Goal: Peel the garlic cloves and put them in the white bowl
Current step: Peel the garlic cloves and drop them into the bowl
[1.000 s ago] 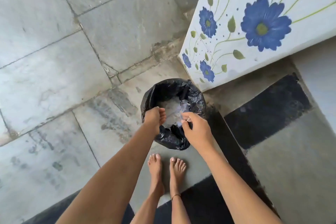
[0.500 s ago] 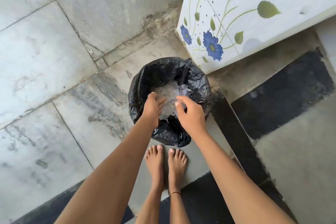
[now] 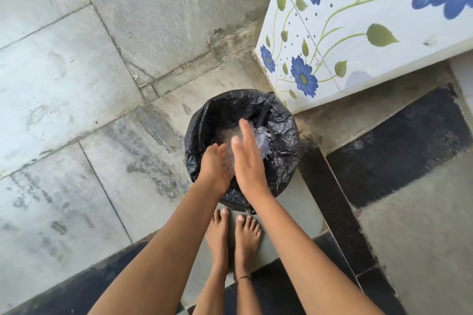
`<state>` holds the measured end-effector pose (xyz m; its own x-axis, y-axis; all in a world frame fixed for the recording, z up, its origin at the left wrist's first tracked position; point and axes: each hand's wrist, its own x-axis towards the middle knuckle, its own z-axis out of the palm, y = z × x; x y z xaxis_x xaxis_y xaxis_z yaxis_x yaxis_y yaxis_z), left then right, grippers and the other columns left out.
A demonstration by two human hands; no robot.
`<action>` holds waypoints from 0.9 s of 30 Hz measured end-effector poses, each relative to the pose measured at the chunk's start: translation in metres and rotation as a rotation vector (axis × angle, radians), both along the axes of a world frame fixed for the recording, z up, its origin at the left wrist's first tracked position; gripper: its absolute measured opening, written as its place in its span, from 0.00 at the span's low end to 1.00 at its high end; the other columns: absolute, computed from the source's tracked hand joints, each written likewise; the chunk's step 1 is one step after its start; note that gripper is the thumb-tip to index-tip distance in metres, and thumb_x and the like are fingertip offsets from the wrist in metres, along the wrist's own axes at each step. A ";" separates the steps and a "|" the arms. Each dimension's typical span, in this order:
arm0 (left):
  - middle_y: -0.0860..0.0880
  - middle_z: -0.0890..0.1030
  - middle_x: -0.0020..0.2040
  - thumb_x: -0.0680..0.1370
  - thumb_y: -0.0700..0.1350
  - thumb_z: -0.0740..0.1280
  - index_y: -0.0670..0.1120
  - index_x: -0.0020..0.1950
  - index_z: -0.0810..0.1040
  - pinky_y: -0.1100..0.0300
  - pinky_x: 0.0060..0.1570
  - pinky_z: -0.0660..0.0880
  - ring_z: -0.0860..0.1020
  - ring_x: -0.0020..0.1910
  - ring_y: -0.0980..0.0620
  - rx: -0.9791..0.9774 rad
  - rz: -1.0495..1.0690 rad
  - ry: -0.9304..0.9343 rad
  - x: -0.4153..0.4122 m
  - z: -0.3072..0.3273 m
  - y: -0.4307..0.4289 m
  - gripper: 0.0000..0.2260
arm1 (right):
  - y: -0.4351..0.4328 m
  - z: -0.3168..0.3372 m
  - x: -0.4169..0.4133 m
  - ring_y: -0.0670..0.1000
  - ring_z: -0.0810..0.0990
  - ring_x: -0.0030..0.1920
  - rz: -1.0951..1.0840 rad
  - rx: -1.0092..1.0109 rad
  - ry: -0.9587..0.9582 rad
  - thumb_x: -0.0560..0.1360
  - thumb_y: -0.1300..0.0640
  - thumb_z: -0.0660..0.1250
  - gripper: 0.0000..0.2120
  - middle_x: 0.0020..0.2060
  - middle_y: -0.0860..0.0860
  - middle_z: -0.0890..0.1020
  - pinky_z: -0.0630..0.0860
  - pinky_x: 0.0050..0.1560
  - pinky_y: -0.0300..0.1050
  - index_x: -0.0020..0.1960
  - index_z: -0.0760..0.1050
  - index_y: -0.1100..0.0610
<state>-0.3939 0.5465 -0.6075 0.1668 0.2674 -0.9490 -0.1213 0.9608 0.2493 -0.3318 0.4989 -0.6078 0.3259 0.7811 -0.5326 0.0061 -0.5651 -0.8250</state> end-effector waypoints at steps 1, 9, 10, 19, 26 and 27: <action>0.43 0.72 0.68 0.83 0.52 0.48 0.41 0.67 0.70 0.51 0.67 0.66 0.70 0.67 0.45 0.001 -0.006 -0.030 0.005 0.005 0.001 0.21 | -0.005 -0.001 -0.008 0.42 0.52 0.75 0.074 0.032 0.050 0.79 0.42 0.49 0.26 0.75 0.46 0.57 0.49 0.74 0.39 0.75 0.54 0.48; 0.48 0.66 0.73 0.82 0.55 0.49 0.45 0.75 0.62 0.53 0.68 0.64 0.66 0.72 0.46 0.035 -0.006 -0.097 0.002 0.022 -0.004 0.24 | -0.003 -0.003 -0.015 0.45 0.58 0.73 -0.004 -0.089 0.031 0.80 0.40 0.49 0.24 0.73 0.45 0.60 0.54 0.74 0.46 0.74 0.59 0.46; 0.47 0.65 0.74 0.82 0.55 0.51 0.43 0.76 0.60 0.52 0.69 0.63 0.64 0.73 0.45 0.038 0.002 -0.070 0.004 0.023 -0.004 0.25 | -0.008 -0.006 -0.022 0.44 0.60 0.71 0.064 -0.098 0.074 0.79 0.37 0.49 0.22 0.70 0.42 0.64 0.54 0.74 0.49 0.70 0.62 0.41; 0.48 0.71 0.67 0.82 0.47 0.55 0.47 0.69 0.70 0.58 0.59 0.67 0.70 0.65 0.51 0.341 -0.317 0.091 -0.018 0.097 -0.004 0.16 | -0.028 0.059 0.017 0.53 0.68 0.68 -0.076 -0.266 -0.137 0.81 0.49 0.55 0.20 0.68 0.53 0.71 0.64 0.63 0.44 0.70 0.67 0.57; 0.54 0.78 0.48 0.81 0.45 0.61 0.48 0.58 0.77 0.64 0.45 0.68 0.74 0.49 0.57 0.586 -0.535 0.232 -0.016 0.238 -0.025 0.09 | -0.053 0.221 0.027 0.53 0.68 0.69 -0.102 -0.160 -0.363 0.80 0.54 0.59 0.21 0.69 0.54 0.70 0.63 0.66 0.45 0.72 0.65 0.58; 0.55 0.78 0.48 0.80 0.44 0.62 0.49 0.58 0.77 0.65 0.46 0.70 0.75 0.50 0.56 0.662 -0.580 0.239 -0.016 0.264 -0.031 0.09 | -0.061 0.248 0.029 0.52 0.68 0.68 -0.109 -0.150 -0.400 0.80 0.54 0.60 0.21 0.69 0.54 0.71 0.63 0.66 0.45 0.71 0.66 0.58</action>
<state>-0.4100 0.5159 -0.3434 0.2638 0.7049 -0.6584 0.4621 0.5068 0.7278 -0.3028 0.4379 -0.3602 0.6057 0.6541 -0.4532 0.2416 -0.6938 -0.6784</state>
